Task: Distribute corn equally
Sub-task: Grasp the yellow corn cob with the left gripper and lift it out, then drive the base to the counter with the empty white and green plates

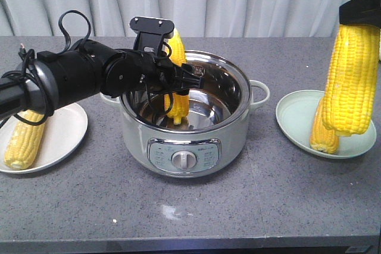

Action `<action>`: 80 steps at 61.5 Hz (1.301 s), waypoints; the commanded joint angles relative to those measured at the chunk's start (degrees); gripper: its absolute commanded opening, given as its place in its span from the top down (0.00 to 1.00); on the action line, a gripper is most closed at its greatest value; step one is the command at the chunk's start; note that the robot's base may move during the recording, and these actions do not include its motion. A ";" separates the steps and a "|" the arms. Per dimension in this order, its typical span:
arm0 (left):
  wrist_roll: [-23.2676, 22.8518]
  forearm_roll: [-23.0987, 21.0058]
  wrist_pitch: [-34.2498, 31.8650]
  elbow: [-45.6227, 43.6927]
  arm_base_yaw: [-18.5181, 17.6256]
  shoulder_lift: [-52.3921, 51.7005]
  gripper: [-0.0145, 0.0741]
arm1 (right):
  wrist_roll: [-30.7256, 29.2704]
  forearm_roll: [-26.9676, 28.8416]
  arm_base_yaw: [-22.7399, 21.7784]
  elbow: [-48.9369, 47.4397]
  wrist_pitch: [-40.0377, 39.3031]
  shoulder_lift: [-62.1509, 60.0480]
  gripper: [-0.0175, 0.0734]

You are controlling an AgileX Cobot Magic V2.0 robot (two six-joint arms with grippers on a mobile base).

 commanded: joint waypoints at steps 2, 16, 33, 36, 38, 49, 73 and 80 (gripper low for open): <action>-2.07 -2.85 -0.67 -1.07 -0.40 -1.60 0.45 | -0.41 1.33 -0.33 -1.28 -3.28 -1.35 0.60; -2.07 -2.85 -0.29 -1.18 -0.40 -1.76 0.69 | -0.41 1.33 -0.33 -1.28 -3.23 -1.35 0.60; -0.61 -2.90 1.82 -1.25 -0.40 -7.71 0.71 | -0.41 1.08 -0.33 -1.28 -3.09 -1.35 0.60; -0.56 -2.84 3.05 -1.25 -0.36 -9.64 0.71 | -0.41 1.08 -0.33 -1.28 -3.09 -1.35 0.60; -0.57 -2.38 3.84 -1.25 -0.36 -10.85 0.70 | -0.41 1.08 -0.33 -1.28 -3.09 -1.35 0.60; -0.62 0.67 8.49 -1.25 -0.36 -19.86 0.70 | -0.42 0.95 -0.33 -1.28 -3.09 -1.35 0.60; -0.82 2.35 23.56 -1.19 7.50 -35.24 0.69 | -0.42 0.88 -0.33 -1.28 -3.04 -1.35 0.60; -0.82 3.79 26.95 -1.19 9.23 -38.02 0.69 | -0.42 0.88 -0.33 -1.28 -3.04 -1.35 0.60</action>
